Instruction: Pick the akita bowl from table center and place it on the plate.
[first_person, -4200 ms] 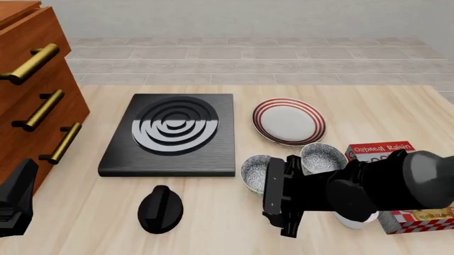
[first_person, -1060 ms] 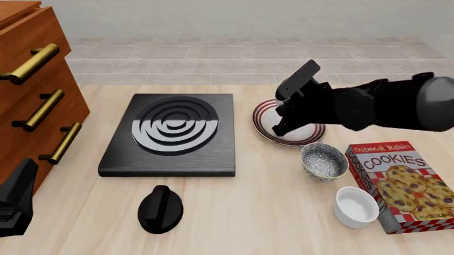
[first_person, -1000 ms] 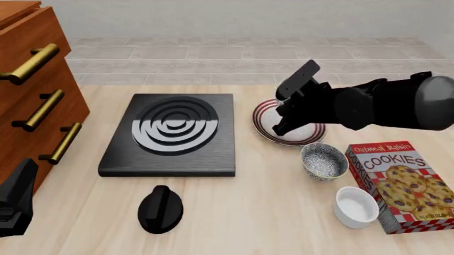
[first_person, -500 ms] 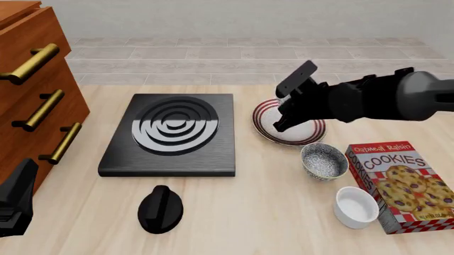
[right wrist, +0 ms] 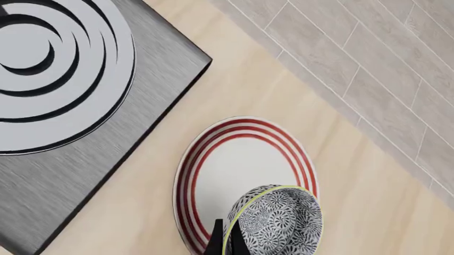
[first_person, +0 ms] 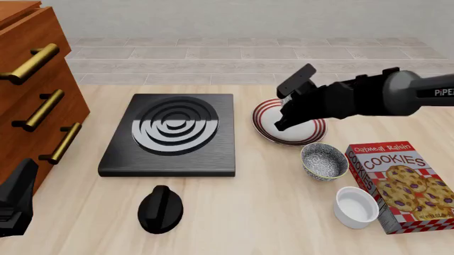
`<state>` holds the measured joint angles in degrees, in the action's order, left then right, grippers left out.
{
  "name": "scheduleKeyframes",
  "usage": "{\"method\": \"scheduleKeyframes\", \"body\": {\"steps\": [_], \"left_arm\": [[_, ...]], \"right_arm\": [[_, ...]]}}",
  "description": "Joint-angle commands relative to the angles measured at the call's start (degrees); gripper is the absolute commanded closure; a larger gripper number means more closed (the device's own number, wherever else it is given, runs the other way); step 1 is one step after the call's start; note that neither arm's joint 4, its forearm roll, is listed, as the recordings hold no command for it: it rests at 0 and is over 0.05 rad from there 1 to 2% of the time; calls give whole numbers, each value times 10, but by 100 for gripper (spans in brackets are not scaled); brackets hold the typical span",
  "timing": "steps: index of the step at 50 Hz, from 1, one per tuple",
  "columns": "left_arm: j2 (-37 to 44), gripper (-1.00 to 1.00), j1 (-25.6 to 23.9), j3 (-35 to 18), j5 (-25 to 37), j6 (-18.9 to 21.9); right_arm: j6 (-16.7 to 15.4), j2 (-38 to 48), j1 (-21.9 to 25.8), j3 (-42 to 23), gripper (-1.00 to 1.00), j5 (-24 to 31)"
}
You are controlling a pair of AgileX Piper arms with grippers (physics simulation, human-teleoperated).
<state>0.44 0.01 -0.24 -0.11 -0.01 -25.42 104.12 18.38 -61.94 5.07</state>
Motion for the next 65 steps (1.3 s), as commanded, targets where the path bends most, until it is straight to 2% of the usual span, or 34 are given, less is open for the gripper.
{"method": "scheduleKeyframes", "body": {"steps": [1, 65], "left_arm": [[0, -100, 0, 0, 0, 0], [0, -100, 0, 0, 0, 0]], "right_arm": [[5, 27, -5, -34, 100, 12], [29, 102, -15, -56, 100, 13]]}}
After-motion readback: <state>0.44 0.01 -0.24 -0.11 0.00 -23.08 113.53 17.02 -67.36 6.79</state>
